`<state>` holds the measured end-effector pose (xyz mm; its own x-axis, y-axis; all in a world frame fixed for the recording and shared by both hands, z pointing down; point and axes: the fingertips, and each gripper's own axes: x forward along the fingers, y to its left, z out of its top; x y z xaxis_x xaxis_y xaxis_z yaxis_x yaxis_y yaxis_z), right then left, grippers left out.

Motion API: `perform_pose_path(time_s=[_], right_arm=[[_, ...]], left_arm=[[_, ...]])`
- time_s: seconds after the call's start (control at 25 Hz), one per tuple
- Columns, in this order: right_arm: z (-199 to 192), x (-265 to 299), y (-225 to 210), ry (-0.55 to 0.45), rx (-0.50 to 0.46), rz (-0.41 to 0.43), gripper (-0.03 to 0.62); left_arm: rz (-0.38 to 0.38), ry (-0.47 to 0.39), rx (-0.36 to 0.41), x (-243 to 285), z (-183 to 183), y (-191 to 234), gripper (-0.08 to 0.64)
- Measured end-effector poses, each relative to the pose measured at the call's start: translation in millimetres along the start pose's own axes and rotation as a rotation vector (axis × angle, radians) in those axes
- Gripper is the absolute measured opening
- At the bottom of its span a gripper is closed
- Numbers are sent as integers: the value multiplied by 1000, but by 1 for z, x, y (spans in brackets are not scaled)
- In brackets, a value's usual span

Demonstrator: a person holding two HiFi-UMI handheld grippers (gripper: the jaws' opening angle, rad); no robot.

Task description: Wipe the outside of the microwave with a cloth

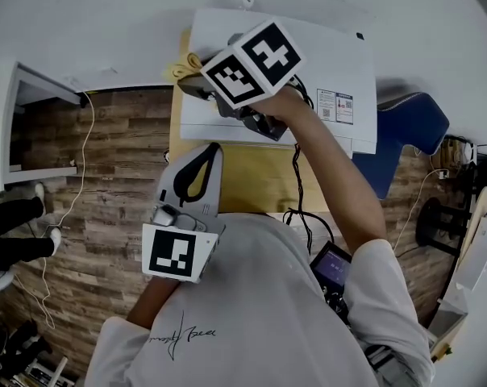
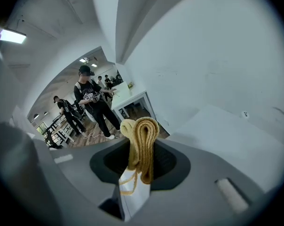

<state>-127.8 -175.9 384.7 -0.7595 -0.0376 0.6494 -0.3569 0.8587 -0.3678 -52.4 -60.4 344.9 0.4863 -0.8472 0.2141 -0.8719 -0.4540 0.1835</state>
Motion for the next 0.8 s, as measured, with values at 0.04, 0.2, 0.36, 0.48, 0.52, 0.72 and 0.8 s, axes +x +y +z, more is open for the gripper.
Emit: perform_pose_path(time_s=[0.04, 0.2, 0.36, 0.48, 0.52, 0.72, 0.8], right_arm=[[-1, -7, -1, -8, 1, -3, 121], [-14, -45, -15, -43, 40, -41, 121], [-36, -85, -32, -77, 98, -91, 121], [-54, -112, -45, -91, 134, -140, 121], [-61, -121, -49, -96, 147, -158, 121], [-97, -169, -73, -110, 209, -261, 123], [-112, -191, -83, -114, 235, -305, 123]], left_arm=[[-2, 6, 0, 0, -3, 1, -9], [-35, 22, 10, 2, -11, -9, -9], [-68, 34, 23, 3, -16, -23, -9], [-84, 47, 34, 3, -19, -29, -9], [-90, 51, 38, 2, -19, -31, -8], [-118, 54, 55, 3, -20, -44, -8], [-122, 53, 51, 4, -21, -49, -8]])
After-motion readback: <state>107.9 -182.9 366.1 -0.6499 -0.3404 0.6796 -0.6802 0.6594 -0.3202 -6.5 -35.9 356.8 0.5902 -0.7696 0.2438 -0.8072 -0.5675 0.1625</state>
